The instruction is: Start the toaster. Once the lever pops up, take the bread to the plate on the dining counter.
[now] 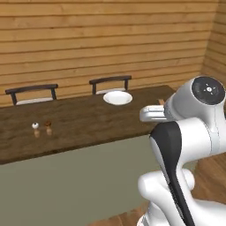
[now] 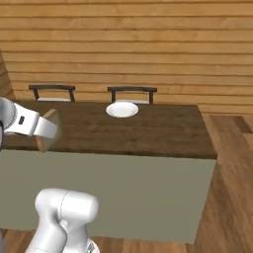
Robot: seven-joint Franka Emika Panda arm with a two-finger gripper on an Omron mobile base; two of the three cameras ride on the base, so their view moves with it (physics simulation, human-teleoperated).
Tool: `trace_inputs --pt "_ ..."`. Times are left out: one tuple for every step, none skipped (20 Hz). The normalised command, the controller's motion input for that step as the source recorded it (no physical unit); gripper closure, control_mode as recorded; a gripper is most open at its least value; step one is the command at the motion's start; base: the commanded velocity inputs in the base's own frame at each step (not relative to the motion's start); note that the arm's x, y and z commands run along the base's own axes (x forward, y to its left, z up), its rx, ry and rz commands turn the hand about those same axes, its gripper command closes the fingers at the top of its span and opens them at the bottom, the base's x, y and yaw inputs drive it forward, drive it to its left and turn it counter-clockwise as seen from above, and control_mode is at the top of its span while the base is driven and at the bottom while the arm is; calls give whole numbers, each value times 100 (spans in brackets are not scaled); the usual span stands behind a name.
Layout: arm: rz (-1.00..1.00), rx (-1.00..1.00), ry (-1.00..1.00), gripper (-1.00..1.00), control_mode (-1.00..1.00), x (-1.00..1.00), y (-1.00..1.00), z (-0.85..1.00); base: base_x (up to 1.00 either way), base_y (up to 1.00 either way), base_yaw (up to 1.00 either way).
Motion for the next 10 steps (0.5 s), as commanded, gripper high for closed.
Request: trace_inputs --pt "0 0 0 100 100 0 0 0 100 -62 41" --pt "0 0 0 100 100 0 0 0 100 -64 38" --pt "0 0 0 100 100 0 0 0 100 -58 36" --pt "0 0 0 100 100 0 0 0 100 -40 31" --pt "0 0 0 100 100 0 0 0 100 -34 29" --pt "0 0 0 100 100 0 0 0 100 -29 25" --pt "0 0 0 100 100 0 0 0 100 -26 22" --pt "0 0 0 100 100 0 0 0 94 -25 19" --pt "0 0 0 100 100 0 0 0 93 -24 18" --pt "0 0 0 100 100 0 0 0 71 -19 18"
